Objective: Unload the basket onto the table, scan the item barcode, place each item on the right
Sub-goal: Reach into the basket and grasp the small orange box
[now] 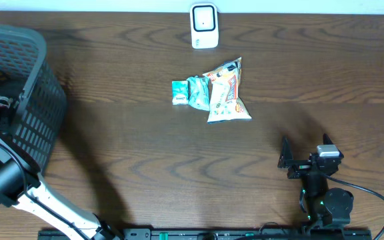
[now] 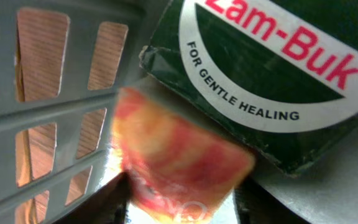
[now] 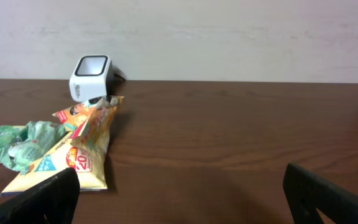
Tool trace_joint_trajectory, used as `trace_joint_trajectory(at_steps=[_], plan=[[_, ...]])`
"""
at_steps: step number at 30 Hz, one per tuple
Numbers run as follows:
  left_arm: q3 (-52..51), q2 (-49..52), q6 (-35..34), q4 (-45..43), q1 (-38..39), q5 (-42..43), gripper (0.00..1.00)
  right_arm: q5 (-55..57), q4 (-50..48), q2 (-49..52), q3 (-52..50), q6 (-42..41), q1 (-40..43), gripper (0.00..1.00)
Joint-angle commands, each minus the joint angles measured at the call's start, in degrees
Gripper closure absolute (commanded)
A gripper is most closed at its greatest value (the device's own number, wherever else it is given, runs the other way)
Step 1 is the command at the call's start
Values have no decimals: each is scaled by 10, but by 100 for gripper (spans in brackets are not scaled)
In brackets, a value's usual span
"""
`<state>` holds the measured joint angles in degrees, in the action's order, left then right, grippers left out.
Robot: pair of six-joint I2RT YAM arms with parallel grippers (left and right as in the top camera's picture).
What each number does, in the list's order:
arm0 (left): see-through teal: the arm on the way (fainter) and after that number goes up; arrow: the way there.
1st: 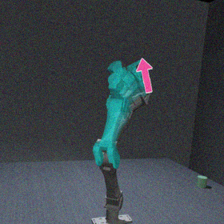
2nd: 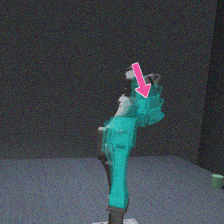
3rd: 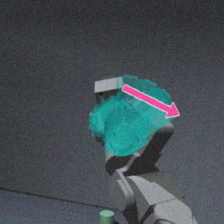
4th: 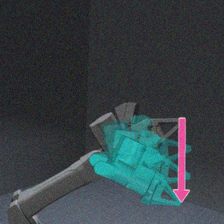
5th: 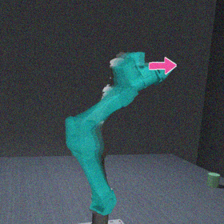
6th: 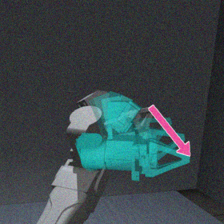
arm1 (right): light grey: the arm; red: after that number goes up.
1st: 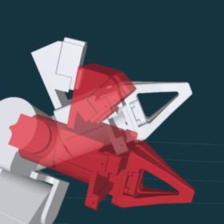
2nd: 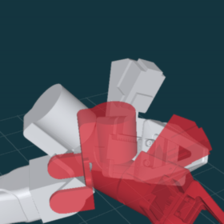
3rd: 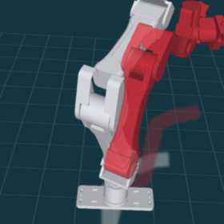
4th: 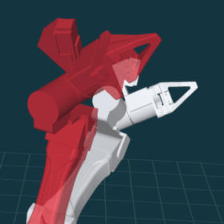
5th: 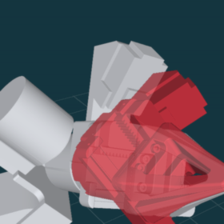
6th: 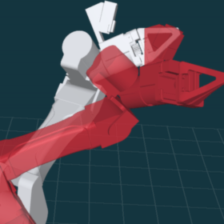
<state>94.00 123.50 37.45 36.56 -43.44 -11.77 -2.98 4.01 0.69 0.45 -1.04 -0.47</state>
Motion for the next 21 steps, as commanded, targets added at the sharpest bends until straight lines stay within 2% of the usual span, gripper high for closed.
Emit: trace_joint_trajectory(at_steps=[1, 3, 4, 7, 12, 15, 19, 21], plan=[[0, 16, 0, 5, 0, 10, 68, 0, 2, -3, -1, -6, 3, 1], [0, 15, -18, 6, 0, 10, 87, 0, 2, -3, -1, -6, 3, 1], [0, 13, -33, 7, 0, 10, 92, 0, 2, -3, -1, -6, 3, 1], [0, -8, -83, 7, 3, 8, 93, 0, 2, -3, -1, -6, 3, 1], [0, -124, -186, 4, 17, 19, 92, 0, 2, -3, -1, -6, 3, 1], [0, -210, -219, 4, 23, 94, 93, 0, 2, -3, -1, -6, 3, 1], [0, -357, -352, -29, 36, 297, 92, 0, 2, -3, -1, -6, 3, 1], [0, -402, -427, -56, 50, 363, 93, 0, 2, -3, -1, -6, 3, 1]])
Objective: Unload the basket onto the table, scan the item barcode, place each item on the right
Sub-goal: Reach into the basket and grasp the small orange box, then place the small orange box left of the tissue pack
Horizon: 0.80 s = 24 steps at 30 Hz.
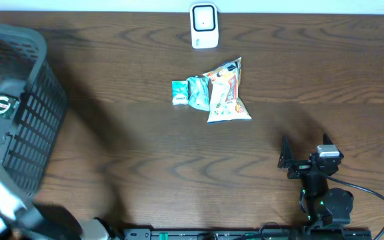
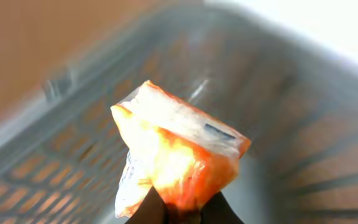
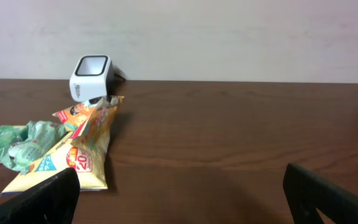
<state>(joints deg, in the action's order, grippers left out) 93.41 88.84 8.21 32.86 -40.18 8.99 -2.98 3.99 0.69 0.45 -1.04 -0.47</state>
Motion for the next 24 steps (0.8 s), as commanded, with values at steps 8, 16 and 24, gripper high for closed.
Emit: trace_joint_trajectory(at_steps=[8, 16, 24], plan=[[6, -123, -398, 15, 225, 203, 93, 0, 2, -3, -1, -6, 3, 1], [6, 5, -398, 75, 461, -10, 93, 0, 2, -3, -1, -6, 3, 1], [6, 147, -398, 108, 522, -82, 92, 0, 2, -3, -1, -6, 3, 1]])
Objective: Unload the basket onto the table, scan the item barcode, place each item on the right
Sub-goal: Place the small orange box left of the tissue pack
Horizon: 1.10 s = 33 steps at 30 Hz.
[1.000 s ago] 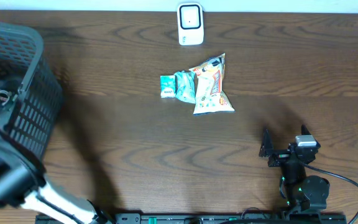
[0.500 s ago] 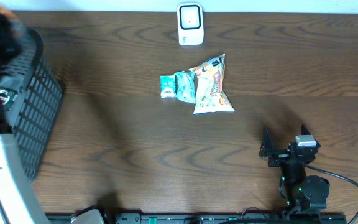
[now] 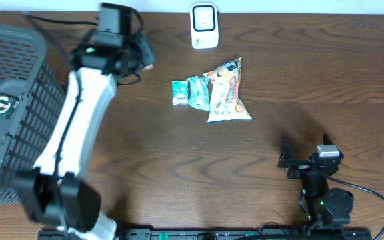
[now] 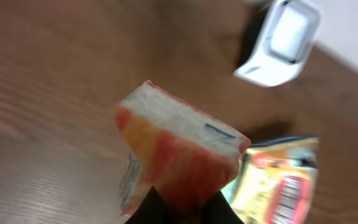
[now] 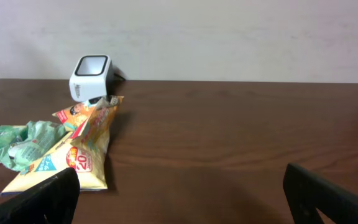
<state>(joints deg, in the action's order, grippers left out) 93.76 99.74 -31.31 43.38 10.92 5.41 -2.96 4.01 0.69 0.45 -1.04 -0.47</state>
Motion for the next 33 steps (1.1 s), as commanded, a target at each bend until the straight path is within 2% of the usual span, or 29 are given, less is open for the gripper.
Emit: trace_joint_trajectory(at_steps=[1, 5, 7, 12, 14, 16, 20, 22, 27, 30, 33], plan=[[2, 56, -3, 3, 14, -46, 92, 0, 2, -3, -1, -6, 3, 1], [2, 105, -3, 3, 21, -46, 91, 0, 2, -3, -1, -6, 3, 1], [2, 124, -3, 3, 24, -39, 72, 0, 2, -3, -1, -6, 3, 1], [2, 141, -3, 4, 33, -9, 68, 0, 2, -3, -1, -6, 3, 1], [2, 141, -3, 6, 33, -9, 59, 0, 2, -3, -1, -6, 3, 1], [3, 138, -1, 6, 31, -9, 58, 0, 2, -3, -1, -6, 3, 0], [53, 102, 62, 29, 7, -9, 51, 0, 2, -3, -1, -6, 3, 1], [95, 53, 109, 38, -27, -11, 47, 0, 2, -3, -1, -6, 3, 1], [127, -59, 114, 17, -129, -53, 38, 0, 2, -3, -1, -6, 3, 1], [127, -110, 120, -4, -203, -55, 36, 0, 2, -3, -1, -6, 3, 1], [127, -142, 170, -25, -301, -63, 36, 0, 2, -3, -1, -6, 3, 1]])
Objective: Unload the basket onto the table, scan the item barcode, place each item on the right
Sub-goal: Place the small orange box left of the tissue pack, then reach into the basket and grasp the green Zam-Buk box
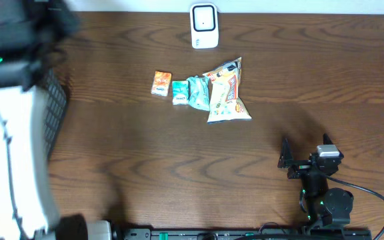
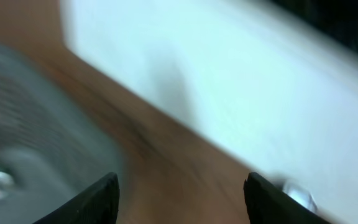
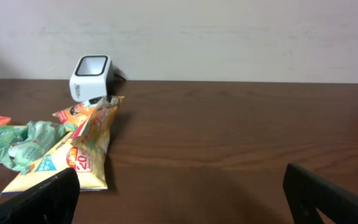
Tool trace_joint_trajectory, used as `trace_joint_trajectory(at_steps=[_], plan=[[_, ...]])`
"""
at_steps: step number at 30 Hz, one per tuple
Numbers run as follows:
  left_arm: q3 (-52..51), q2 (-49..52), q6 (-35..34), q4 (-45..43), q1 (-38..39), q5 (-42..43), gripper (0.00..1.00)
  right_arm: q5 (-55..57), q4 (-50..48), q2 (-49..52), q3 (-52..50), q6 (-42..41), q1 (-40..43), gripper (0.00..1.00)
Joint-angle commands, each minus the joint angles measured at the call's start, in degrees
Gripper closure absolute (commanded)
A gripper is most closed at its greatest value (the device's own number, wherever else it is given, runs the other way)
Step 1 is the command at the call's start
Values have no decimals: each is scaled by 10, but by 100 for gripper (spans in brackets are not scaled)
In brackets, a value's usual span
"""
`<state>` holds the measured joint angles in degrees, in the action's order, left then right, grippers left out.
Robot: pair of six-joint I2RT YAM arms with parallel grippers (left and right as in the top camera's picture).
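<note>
The white scanner [image 1: 204, 25] stands at the table's far edge, also in the right wrist view [image 3: 91, 76]. A small orange packet [image 1: 161, 83] lies flat on the table, just left of a teal packet [image 1: 179, 92]; its end shows in the right wrist view. My left gripper [image 2: 182, 199] is open with nothing between its fingers, and its view is blurred. In the overhead view it hangs at the far left [image 1: 49, 20], over the basket. My right gripper [image 3: 182, 199] rests open at the near right [image 1: 295, 160].
The grey mesh basket [image 1: 57, 110] stands at the left edge, mostly covered by my left arm, and shows blurred in the left wrist view [image 2: 17, 143]. A yellow snack bag [image 1: 225, 90] and a crumpled teal wrapper [image 1: 197, 92] lie below the scanner.
My left gripper held the orange packet up near the scanner. Now the packet lies on the table left of the teal packet, and the gripper is open, back at the far left by the basket.
My left gripper was down in the basket at the orange packet beside a Zam-Buk box. Then it held the packet above the basket, then close to the scanner. Now the packet lies on the table and the gripper is open. The right arm stayed still.
</note>
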<state>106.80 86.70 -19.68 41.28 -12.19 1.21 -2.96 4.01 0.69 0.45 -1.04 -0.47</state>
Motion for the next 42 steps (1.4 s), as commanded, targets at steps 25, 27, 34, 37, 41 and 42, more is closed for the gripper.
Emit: trace_joint_trajectory(at_steps=[25, 27, 34, 37, 41, 42], plan=[[-14, 271, -61, 87, -294, -41, 2, 0, 2, -3, -1, -6, 3, 1], [-17, 291, -61, 63, -282, -41, 2, 0, 2, -3, -1, -6, 3, 1], [-57, 294, -73, -11, -245, -135, 3, 0, 2, -3, -1, -6, 3, 1], [-99, 294, -90, -52, -237, -178, 2, 0, 2, -3, -1, -6, 3, 1], [-153, 294, -89, -122, -238, -178, 3, 0, 2, -3, -1, -6, 3, 1], [-169, 294, -89, -147, -238, -178, 2, 0, 2, -3, -1, -6, 3, 1]])
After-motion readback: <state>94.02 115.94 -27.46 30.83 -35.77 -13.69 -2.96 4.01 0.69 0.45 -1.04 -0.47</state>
